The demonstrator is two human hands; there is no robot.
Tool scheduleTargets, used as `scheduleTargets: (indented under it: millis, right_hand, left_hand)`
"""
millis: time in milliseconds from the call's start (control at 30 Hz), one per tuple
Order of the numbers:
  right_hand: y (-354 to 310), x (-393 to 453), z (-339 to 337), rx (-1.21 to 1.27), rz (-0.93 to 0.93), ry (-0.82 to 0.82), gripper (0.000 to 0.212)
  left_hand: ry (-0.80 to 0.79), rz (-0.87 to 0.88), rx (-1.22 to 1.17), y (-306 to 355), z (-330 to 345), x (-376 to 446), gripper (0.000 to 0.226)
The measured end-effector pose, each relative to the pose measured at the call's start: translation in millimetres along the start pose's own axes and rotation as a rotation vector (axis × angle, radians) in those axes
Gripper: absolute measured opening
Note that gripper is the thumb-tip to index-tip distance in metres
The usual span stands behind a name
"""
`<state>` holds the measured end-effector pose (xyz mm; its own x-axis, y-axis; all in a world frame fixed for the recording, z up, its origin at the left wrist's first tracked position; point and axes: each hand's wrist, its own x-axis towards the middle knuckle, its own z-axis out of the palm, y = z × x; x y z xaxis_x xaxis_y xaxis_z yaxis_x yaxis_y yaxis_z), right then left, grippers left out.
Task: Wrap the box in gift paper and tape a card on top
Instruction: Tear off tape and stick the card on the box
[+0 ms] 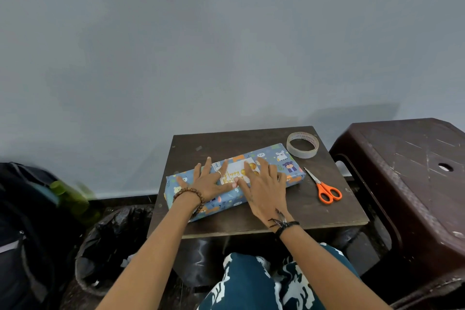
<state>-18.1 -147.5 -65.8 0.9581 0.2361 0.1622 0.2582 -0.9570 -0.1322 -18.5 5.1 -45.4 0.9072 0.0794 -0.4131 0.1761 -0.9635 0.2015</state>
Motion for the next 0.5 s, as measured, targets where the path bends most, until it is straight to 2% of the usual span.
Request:
scheduleTargets:
  millis: [200,300,400,500]
  right_hand:
    - [3.3,0.7,-4.9,0.005,-0.053,-0.048,0.053]
    - [-2.3,2.6,-6.9,-0.006,-0.062,-0.067,0.048]
    - [-3.2,-1.6,-4.6,-0.047,-0.108,-0.007,0.032]
    - [6.4,-7.7,-8.1,-0.044,-0.084,-0.073,0.041]
  left_hand:
    - [0.012,0.004,-0.013,-0.4,1.9,-2.2,0.073]
    - [0.013,0.007,-0.015,-0.1,1.3,-1.8,0.073]
    - [0.018,0.004,-0.017,-1.3,2.5,-0.2,0.073]
    - [0.027,0.014,0.006,-2.3,4.5,0.8,0.074]
